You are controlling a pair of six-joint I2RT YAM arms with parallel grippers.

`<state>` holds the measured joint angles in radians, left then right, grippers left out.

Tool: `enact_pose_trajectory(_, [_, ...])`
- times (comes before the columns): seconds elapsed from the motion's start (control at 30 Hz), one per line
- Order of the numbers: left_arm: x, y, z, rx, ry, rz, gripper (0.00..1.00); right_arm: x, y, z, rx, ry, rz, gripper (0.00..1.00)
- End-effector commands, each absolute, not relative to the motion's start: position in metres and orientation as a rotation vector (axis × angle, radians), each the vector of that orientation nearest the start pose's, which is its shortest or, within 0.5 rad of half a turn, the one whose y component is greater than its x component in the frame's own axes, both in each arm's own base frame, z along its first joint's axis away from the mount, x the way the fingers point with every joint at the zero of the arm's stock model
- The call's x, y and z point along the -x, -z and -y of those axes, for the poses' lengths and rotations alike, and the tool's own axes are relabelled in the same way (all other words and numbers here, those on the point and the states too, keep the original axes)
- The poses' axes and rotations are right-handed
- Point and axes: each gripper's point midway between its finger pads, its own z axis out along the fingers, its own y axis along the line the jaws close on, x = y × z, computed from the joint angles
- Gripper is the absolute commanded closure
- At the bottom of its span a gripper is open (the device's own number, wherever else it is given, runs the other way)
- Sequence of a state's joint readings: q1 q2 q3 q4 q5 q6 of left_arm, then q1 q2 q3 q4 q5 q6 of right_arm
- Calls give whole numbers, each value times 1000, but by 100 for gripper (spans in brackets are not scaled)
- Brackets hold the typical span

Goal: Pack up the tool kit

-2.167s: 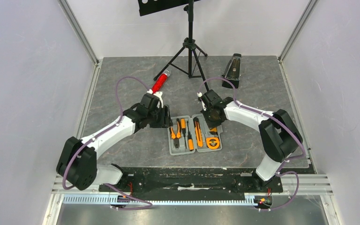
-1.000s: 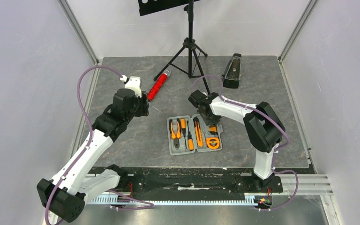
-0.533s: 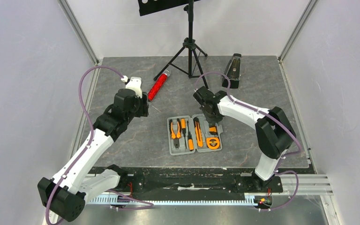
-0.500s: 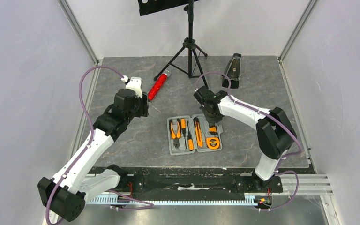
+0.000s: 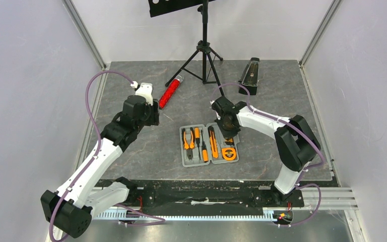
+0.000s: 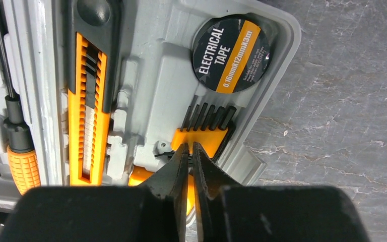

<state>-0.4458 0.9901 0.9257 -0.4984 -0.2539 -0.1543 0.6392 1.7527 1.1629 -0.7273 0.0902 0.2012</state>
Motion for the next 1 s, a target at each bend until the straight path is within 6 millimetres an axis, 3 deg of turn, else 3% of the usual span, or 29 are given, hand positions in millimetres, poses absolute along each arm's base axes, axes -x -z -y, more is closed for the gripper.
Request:
enact_pose_trajectory(0.0, [-302, -219, 99, -174, 67, -2068, 37, -274, -38, -200, 588, -115, -2774, 92])
enact_pose_trajectory(0.2, [-302, -218, 100, -179, 76, -2073, 37, -281, -49, -195, 562, -82, -2747, 92])
enact_pose_trajectory(0.67, [-302, -216, 101, -184, 76, -2079, 37, -290, -69, -213, 555, -195, -2701, 89])
enact_pose_trajectory(0.97, [-302, -216, 102, -185, 79, -2079, 37, -280, -42, -198, 561, -106, -2762, 93])
